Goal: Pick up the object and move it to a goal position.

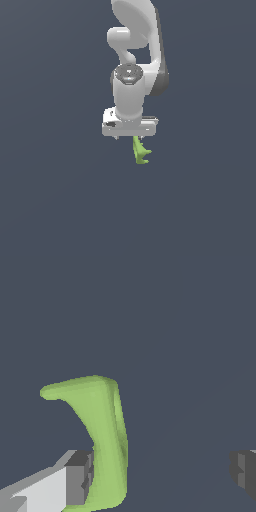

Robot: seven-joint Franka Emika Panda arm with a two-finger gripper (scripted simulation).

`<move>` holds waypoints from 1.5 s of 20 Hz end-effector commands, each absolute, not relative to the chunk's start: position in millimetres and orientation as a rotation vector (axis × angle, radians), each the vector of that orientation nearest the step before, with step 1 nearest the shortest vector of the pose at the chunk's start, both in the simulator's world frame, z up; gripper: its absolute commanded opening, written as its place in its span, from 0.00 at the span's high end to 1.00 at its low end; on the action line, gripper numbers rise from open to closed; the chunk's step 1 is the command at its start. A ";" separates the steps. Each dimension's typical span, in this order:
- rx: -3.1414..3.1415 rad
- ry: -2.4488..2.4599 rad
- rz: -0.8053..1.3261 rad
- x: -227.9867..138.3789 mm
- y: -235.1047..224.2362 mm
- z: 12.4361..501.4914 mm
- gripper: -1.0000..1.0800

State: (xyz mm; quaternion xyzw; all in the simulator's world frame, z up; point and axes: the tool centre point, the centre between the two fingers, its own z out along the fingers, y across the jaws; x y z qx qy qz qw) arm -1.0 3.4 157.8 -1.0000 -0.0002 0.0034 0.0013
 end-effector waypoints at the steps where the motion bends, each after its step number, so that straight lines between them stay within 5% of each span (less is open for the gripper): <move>1: -3.139 -0.001 0.011 -1.0 3.4 157.8 0.04; 13: -3.162 -0.004 0.048 -5.6 -23.0 151.7 0.04; 23: -3.135 -0.240 0.006 -7.4 51.2 146.5 0.04; 30: -3.131 -0.266 0.003 -8.3 59.7 144.6 0.04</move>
